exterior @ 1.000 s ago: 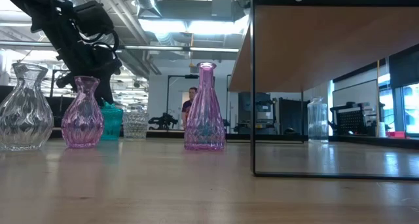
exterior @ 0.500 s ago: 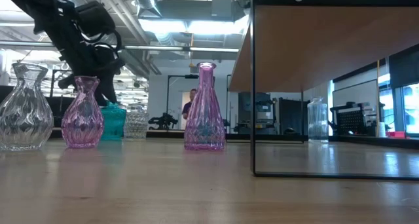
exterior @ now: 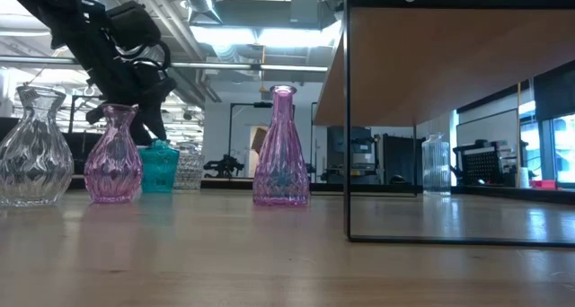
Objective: Sort vases onto shelf
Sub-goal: Put the blue vase on the shelf
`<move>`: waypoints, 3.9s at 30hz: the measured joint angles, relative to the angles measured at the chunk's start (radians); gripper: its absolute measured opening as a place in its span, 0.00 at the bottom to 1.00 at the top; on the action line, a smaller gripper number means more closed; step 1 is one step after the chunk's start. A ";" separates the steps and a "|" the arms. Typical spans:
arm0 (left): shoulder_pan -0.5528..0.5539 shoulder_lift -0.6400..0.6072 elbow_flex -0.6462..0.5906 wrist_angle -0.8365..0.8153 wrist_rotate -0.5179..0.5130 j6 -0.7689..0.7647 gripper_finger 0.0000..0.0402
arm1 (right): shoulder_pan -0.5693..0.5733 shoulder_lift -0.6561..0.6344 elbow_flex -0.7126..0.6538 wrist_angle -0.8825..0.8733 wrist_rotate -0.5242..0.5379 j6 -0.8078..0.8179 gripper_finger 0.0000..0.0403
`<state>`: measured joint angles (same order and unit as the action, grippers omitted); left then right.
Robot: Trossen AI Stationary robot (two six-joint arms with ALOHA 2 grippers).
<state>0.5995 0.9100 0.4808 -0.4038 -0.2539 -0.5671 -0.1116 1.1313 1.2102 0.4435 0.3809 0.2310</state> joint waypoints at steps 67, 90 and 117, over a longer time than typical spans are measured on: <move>-0.048 0.066 0.151 -0.145 0.025 0.024 0.32 | 0.000 0.000 0.000 0.000 -0.008 0.011 0.00; -0.134 0.063 0.304 -0.275 0.156 0.206 0.18 | 0.000 -0.001 0.000 -0.023 -0.008 0.010 0.00; 0.040 0.297 0.304 -0.344 0.471 0.203 0.70 | 0.000 0.000 0.000 -0.028 -0.087 0.011 0.00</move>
<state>0.6394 1.2068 0.7849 -0.7477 0.2176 -0.3645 -0.1116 1.1309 1.2102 0.4154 0.2939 0.2417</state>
